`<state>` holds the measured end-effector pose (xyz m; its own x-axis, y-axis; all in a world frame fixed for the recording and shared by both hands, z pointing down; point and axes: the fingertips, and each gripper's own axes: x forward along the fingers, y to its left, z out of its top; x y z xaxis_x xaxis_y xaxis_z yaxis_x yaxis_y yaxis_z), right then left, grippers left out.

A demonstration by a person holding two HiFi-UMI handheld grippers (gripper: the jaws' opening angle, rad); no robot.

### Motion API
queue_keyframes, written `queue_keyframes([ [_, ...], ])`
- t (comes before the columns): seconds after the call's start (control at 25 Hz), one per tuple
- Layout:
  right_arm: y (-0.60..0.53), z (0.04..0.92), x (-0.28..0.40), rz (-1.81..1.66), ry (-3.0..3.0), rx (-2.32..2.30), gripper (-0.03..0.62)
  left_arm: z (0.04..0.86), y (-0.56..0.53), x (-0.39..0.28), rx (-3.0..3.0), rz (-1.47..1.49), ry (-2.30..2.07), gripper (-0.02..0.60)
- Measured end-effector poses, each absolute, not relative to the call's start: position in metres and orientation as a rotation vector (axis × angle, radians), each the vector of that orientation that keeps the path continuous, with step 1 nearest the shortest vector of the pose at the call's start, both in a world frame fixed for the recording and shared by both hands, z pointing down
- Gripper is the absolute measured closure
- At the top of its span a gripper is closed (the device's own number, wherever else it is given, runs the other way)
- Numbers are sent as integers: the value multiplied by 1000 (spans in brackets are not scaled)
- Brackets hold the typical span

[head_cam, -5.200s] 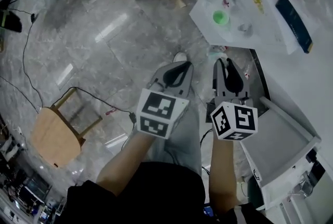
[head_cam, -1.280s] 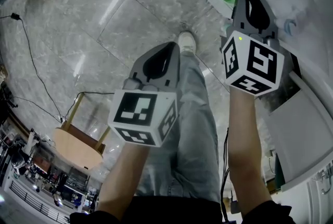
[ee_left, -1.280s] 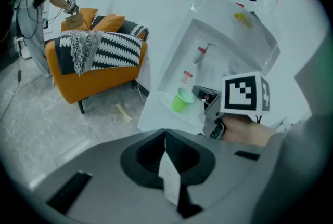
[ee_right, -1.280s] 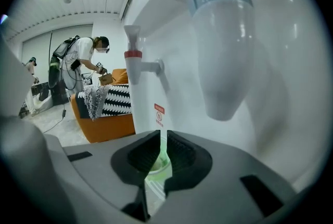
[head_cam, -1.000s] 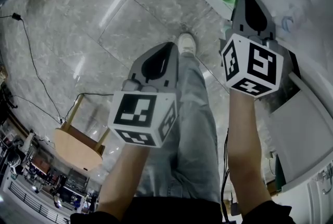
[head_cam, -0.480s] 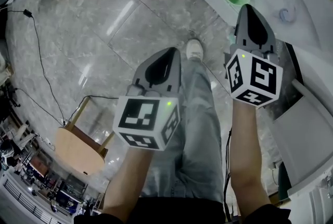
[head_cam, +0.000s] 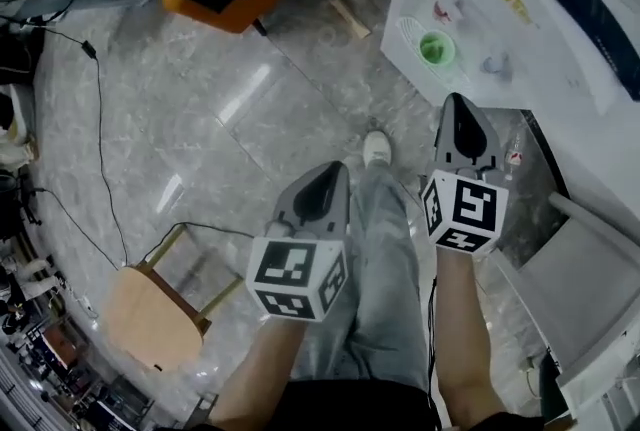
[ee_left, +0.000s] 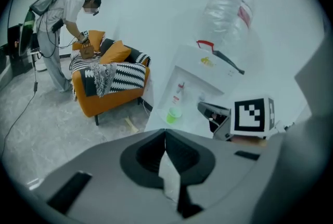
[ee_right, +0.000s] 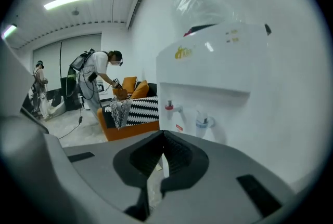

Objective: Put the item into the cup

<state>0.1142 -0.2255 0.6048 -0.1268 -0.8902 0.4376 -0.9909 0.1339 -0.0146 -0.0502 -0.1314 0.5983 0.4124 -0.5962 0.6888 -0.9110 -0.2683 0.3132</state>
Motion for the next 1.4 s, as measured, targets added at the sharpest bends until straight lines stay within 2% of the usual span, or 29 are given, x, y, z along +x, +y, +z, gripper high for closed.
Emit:
queue_keyframes([
  [0.76,-137,387,93,354,-2215,1868,583,379,-80,-25,2201,321,-1303,568],
  [1.24,-86,227,95,50,-2392,1974,583,246,-105,-23,2482,162,-1407,568],
  [1.4,-87,212,79,63,-2477,1931,583,229,-111,-28,2528,197,-1498,569],
])
